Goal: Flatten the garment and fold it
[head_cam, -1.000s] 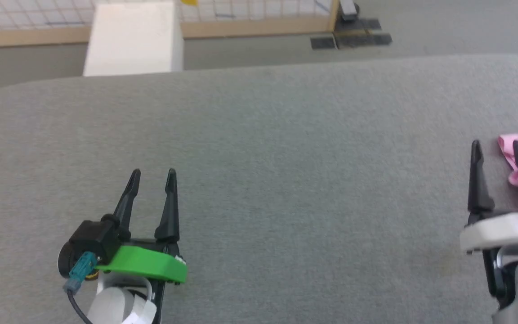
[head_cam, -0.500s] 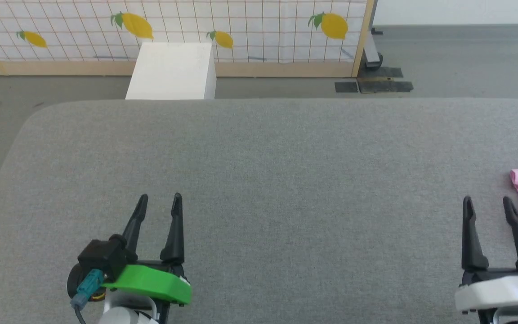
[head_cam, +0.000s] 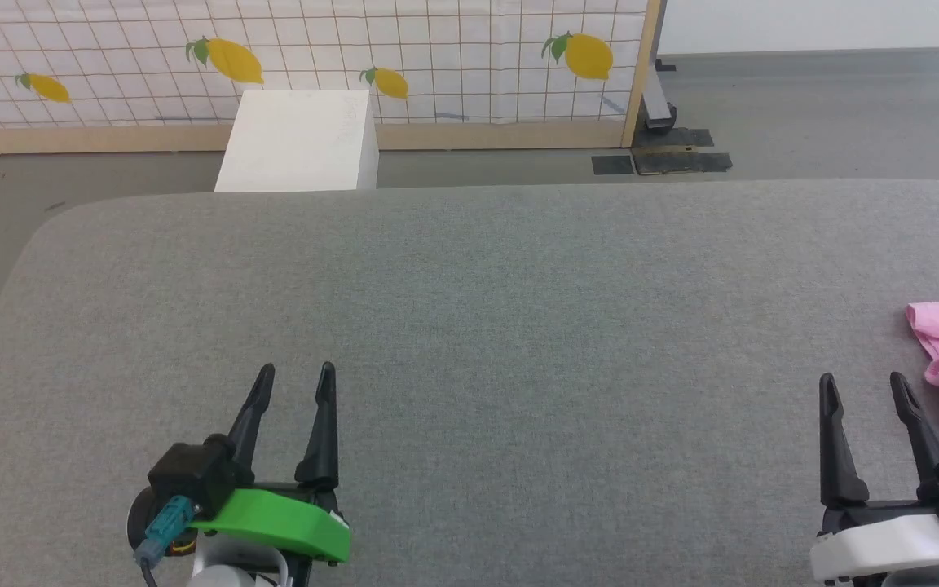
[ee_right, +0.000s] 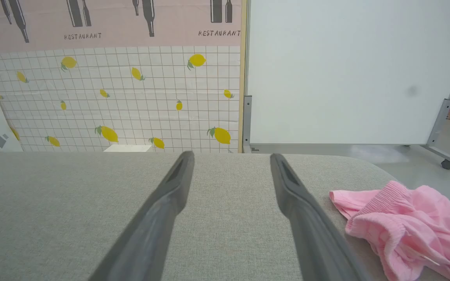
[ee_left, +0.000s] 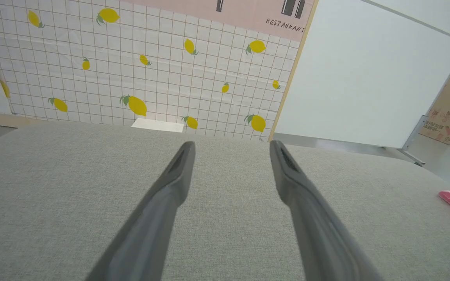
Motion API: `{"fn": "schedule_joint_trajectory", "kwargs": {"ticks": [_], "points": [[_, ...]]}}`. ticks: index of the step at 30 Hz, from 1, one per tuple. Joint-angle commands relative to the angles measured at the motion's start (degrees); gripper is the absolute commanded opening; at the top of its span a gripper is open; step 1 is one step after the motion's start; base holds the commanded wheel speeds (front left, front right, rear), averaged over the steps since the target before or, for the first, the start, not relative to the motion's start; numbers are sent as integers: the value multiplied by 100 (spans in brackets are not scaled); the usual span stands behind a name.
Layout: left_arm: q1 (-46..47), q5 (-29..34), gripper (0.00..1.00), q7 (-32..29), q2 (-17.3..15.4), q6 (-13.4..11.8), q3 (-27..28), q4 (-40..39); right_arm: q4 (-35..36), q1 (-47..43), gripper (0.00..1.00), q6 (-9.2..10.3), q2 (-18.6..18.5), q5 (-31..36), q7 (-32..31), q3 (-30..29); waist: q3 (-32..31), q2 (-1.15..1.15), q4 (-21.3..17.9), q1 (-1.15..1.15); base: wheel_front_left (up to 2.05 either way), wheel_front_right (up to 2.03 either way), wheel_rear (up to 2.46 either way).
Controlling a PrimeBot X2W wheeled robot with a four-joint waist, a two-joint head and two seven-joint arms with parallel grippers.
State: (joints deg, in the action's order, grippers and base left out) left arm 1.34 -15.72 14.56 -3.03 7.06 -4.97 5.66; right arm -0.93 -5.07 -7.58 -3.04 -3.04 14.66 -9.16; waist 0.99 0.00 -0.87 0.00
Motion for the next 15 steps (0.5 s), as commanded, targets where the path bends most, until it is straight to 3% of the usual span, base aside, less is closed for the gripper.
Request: {"fn": "schedule_joint_trajectory", "kwargs": {"ticks": [1,14,15], "points": [[-82,-16,100,43,14,-1,14,17,-10,-70,100,9,15,-28,33,21,1,0,-6,0,0,0,0],[-110,-58,100,43,15,-37,26,94,-20,-84,100,9,16,-94,33,50,-27,0,-64,0,0,0,0],[-18,-42,0,-5,0,-7,14,97,-21,1,0,0,0,-55,-1,39,-27,0,-64,0,0,0,0]]}}
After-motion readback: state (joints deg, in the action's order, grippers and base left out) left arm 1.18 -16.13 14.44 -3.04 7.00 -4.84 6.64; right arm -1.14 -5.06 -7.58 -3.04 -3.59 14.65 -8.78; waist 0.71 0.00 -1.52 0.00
